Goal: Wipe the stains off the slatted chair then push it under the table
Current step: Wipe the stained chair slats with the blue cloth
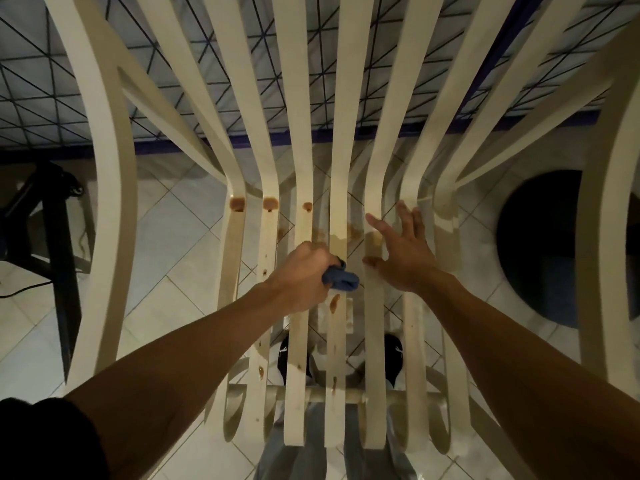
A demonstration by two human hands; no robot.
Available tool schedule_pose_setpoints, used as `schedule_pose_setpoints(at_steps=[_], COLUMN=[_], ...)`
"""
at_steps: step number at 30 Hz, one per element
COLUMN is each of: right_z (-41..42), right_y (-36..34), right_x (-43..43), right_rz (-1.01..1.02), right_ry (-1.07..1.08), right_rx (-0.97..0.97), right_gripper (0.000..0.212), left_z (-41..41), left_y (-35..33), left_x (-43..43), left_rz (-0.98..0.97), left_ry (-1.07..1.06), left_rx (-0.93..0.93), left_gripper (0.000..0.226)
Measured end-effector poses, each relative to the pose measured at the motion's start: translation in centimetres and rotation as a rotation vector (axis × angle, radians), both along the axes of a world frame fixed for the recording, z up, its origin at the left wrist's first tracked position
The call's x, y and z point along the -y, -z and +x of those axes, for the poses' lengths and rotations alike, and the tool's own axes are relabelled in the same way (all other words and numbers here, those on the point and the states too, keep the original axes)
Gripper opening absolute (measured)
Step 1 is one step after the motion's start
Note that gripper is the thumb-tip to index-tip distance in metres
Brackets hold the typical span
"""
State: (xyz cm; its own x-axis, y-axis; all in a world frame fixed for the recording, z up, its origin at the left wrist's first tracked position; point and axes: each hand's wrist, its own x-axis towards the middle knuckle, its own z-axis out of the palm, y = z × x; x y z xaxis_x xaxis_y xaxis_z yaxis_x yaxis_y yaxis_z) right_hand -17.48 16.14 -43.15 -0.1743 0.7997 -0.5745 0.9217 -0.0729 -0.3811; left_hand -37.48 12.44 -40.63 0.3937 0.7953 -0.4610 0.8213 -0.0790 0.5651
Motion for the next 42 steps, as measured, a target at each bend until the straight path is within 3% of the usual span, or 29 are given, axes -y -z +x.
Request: schedule_pose_setpoints(at_steps=[9,16,23,36,42], right_z=[0.0,0.1,0.2,0.0,0.1], right_y=[0.2,0.1,0.6,0.2,0.3], right_x=[-0.1,0.0,-0.1,0.0,0.0], right_rz=[0.006,0.007,0.023,0.009,0.026], right_ry=[0.001,-0.007,-0.013,-0.002,-0.009], right_rx=[0.008,-0.007,-0.012,-0.022,-0.017], right_gripper=[0.085,0.084,0.084,0.085,0.083], left_z=[0.7,0.2,0.5,-0.3,0.3], left_y=[-0.1,-0.9,-0.5,-0.9,-0.6], left_x=[-1.5,2.1,-0.5,1.9,-0.9], left_rz=[0.109,0.093,0.096,-0.020,0.032], left_ry=[-0.188,0.050,-0.184,0.020,-0.231], left_rx=[-0.040,0.080,0.001,0.052,-0.012], left_gripper=[0.019,0.020,0.023,0.019,0.027])
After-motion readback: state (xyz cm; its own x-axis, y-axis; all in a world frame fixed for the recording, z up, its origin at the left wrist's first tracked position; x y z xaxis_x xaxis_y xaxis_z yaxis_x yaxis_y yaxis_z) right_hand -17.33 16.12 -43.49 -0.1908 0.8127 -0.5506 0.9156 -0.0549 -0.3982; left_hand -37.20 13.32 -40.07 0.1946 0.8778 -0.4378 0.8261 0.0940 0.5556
